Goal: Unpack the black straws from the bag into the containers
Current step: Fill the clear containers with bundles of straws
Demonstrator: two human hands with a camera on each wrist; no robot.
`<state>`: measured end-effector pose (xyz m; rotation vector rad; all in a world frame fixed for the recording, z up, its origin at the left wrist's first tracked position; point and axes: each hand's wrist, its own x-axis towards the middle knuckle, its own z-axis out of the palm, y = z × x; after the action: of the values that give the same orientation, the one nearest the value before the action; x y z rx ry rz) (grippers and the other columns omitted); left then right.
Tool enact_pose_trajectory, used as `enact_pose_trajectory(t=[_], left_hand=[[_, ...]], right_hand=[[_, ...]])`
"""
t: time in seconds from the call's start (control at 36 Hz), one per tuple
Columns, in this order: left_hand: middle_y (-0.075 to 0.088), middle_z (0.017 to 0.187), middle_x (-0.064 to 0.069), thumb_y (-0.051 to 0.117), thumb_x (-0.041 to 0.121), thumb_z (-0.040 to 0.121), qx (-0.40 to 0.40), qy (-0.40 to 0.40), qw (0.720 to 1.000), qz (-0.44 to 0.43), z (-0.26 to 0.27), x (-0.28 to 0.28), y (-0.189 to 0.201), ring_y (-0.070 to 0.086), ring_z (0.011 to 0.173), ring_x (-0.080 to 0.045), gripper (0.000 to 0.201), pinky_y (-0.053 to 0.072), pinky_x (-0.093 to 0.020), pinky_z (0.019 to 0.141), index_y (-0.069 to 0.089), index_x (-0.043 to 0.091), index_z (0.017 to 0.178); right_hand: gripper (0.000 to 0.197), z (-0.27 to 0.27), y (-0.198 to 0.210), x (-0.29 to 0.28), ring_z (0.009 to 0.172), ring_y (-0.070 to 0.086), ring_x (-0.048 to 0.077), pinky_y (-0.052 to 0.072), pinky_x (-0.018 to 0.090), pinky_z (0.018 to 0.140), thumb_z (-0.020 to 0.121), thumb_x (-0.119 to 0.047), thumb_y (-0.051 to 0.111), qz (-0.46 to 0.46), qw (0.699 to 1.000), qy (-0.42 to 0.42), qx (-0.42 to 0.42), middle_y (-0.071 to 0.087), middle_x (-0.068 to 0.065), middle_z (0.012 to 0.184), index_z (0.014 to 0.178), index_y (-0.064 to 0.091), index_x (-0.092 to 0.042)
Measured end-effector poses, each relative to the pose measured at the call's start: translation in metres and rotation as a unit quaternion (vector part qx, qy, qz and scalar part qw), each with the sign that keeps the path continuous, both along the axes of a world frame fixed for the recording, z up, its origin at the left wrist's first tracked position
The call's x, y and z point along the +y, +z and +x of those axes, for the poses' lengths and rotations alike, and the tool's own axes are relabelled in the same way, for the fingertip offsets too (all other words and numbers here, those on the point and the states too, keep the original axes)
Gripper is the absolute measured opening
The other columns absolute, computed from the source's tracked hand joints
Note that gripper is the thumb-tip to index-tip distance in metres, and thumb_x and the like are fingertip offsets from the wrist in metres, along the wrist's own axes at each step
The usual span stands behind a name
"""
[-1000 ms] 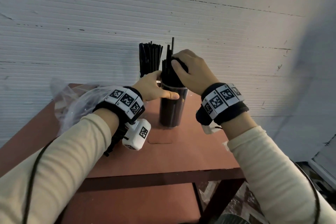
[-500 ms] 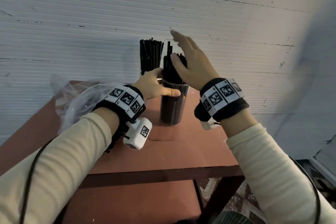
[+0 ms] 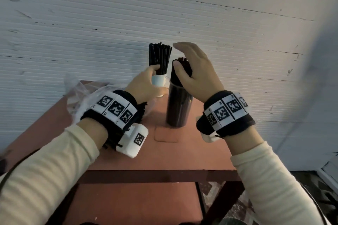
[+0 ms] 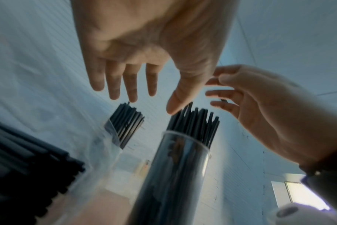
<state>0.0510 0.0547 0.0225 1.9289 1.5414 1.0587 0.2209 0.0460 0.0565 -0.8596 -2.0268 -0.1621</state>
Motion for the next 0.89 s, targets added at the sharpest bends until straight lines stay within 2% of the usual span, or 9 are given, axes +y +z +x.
enact_pose_trajectory(t=[0.11,0.22,0.39,0.44,0.5,0.58,0.67,0.81,0.89], left_hand=[[0.056,0.131,0.005,0.066,0.024,0.085,0.002,0.062,0.995,0.080,-0.037,-0.021,0.007,0.051,0.121,-0.014,0.045,0.041,-0.032,0.103,0.055,0.027,0.129],[0.058,0.123,0.010,0.064,0.028,0.084,0.043,0.105,0.989,0.094,-0.074,-0.038,0.009,0.052,0.109,-0.011,0.023,0.044,-0.038,0.097,0.062,0.038,0.106],[0.059,0.119,-0.004,0.077,0.026,0.078,0.134,0.106,0.985,0.003,-0.120,-0.046,-0.005,0.062,0.099,-0.026,0.034,0.045,-0.033,0.083,0.064,0.031,0.110],[0.058,0.120,0.005,0.080,0.024,0.078,0.133,0.072,0.988,-0.032,-0.128,-0.047,-0.010,0.057,0.107,-0.018,0.040,0.040,-0.029,0.085,0.062,0.031,0.113],[0.051,0.122,0.011,0.079,0.021,0.080,0.120,0.039,0.990,-0.058,-0.132,-0.048,-0.014,0.048,0.113,-0.011,0.050,0.034,-0.024,0.089,0.058,0.030,0.124],[0.049,0.129,0.004,0.075,0.010,0.082,0.111,0.033,0.991,-0.071,-0.137,-0.047,-0.021,0.047,0.115,-0.013,0.060,0.034,-0.022,0.090,0.052,0.024,0.136],[0.055,0.135,-0.001,0.071,0.008,0.084,0.125,0.058,0.989,-0.050,-0.144,-0.044,-0.025,0.053,0.119,-0.019,0.056,0.039,-0.022,0.086,0.055,0.025,0.135],[0.067,0.113,0.001,0.061,0.005,0.088,0.068,0.082,0.994,-0.004,-0.147,-0.045,-0.022,0.064,0.076,-0.014,0.047,0.040,-0.004,0.053,0.061,0.029,0.128],[0.072,0.098,-0.007,0.061,0.006,0.087,0.047,0.094,0.994,0.013,-0.148,-0.045,-0.020,0.066,0.072,-0.022,0.048,0.046,-0.012,0.053,0.062,0.036,0.125]], right_hand=[[0.025,-0.018,-0.006,-0.009,0.092,0.055,0.015,0.047,0.026,0.084,0.089,-0.016,0.051,0.006,0.998,0.028,0.053,0.054,0.003,0.108,0.111,0.059,-0.007],[0.012,-0.044,-0.017,-0.016,0.074,0.054,0.009,0.045,0.018,0.070,0.087,-0.009,0.053,-0.082,0.994,0.068,0.023,0.063,0.001,0.085,0.089,0.065,-0.007],[0.020,-0.090,-0.049,-0.019,0.079,0.059,0.017,0.047,0.028,0.076,0.092,-0.018,0.053,-0.208,0.959,0.087,-0.171,0.068,0.002,0.085,0.089,0.070,-0.008],[0.023,-0.105,-0.057,-0.016,0.077,0.055,0.017,0.044,0.033,0.074,0.093,-0.022,0.051,-0.223,0.948,0.085,-0.211,0.062,0.000,0.080,0.079,0.063,-0.010],[0.027,-0.118,-0.059,-0.015,0.082,0.053,0.016,0.036,0.026,0.074,0.097,-0.028,0.047,-0.270,0.921,0.061,-0.276,0.060,-0.001,0.086,0.090,0.065,-0.010],[0.039,-0.130,-0.062,-0.011,0.106,0.056,0.021,0.036,0.025,0.083,0.100,-0.041,0.043,-0.336,0.871,0.015,-0.357,0.063,0.005,0.115,0.120,0.060,-0.013],[0.050,-0.138,-0.067,-0.006,0.121,0.052,0.025,0.038,0.028,0.094,0.096,-0.047,0.049,-0.353,0.865,0.013,-0.357,0.057,0.007,0.133,0.134,0.052,-0.015],[0.068,-0.144,-0.072,-0.003,0.128,0.047,0.024,0.037,0.030,0.100,0.089,-0.046,0.062,-0.378,0.859,0.012,-0.345,0.048,0.006,0.142,0.145,0.037,-0.018],[0.063,-0.144,-0.073,-0.002,0.123,0.050,0.025,0.037,0.027,0.092,0.089,-0.033,0.065,-0.375,0.868,0.035,-0.324,0.051,0.005,0.137,0.145,0.035,-0.027]])
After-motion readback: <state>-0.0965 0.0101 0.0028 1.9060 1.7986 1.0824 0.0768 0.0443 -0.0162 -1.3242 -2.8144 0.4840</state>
